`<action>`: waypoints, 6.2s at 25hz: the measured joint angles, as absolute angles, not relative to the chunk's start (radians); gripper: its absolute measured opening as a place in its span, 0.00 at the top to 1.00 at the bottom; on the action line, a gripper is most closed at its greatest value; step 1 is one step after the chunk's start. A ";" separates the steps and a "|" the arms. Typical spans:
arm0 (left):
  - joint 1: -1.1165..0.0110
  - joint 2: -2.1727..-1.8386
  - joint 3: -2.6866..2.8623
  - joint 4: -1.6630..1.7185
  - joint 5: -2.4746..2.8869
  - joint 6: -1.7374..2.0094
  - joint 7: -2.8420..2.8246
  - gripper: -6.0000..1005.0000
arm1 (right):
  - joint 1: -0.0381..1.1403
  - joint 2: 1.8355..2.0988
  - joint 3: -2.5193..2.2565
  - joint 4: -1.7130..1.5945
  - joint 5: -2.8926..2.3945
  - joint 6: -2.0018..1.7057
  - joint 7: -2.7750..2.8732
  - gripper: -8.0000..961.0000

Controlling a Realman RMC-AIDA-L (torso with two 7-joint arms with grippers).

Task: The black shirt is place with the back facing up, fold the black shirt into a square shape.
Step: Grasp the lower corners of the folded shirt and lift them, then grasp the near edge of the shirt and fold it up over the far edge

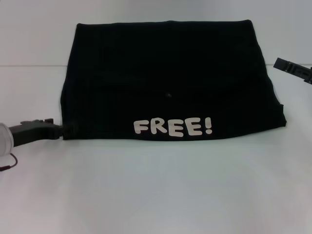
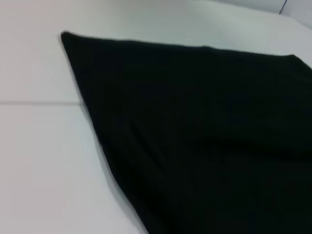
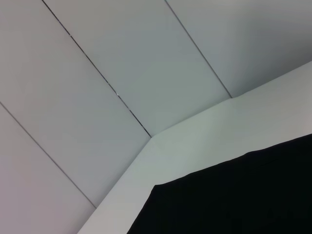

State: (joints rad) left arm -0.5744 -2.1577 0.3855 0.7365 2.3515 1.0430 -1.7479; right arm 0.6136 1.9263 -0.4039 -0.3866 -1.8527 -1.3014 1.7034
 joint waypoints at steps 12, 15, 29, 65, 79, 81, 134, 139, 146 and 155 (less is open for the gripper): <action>-0.577 -2.161 0.418 0.709 2.358 1.054 -1.790 0.11 | 0.604 1.925 -0.404 -0.387 -1.853 -1.299 1.701 0.28; -0.577 -2.162 0.419 0.709 2.357 1.067 -1.788 0.12 | 0.601 1.923 -0.404 -0.387 -1.853 -1.300 1.702 0.28; -0.581 -2.161 0.422 0.711 2.366 1.059 -1.763 0.43 | 0.594 1.916 -0.434 -0.387 -1.853 -1.309 1.706 0.29; -0.627 -2.150 0.422 0.699 2.372 1.045 -1.776 0.99 | 0.641 1.938 -0.534 -0.456 -2.190 -1.057 1.731 0.30; -0.629 -2.151 0.422 0.698 2.372 1.035 -1.788 0.99 | 0.662 1.968 -0.640 -0.442 -2.192 -0.928 1.714 0.36; -0.629 -2.151 0.422 0.698 2.372 1.034 -1.789 0.99 | 0.668 1.969 -0.643 -0.441 -2.192 -0.931 1.713 0.37; -0.469 -2.103 0.263 0.956 2.482 1.845 -1.838 0.99 | 0.268 1.969 -0.305 -0.664 -2.188 -1.734 1.540 0.91; -0.440 -2.099 0.240 0.965 2.501 1.964 -1.832 0.99 | 0.206 1.967 -0.283 -0.676 -2.191 -1.796 1.517 0.91; -0.421 -2.101 0.238 0.966 2.554 2.058 -1.834 0.99 | 0.157 1.966 -0.231 -0.679 -2.209 -1.911 1.459 0.91; -0.432 -2.099 0.240 0.960 2.553 2.059 -1.831 0.99 | 0.155 1.967 -0.186 -0.680 -2.233 -1.918 1.452 0.91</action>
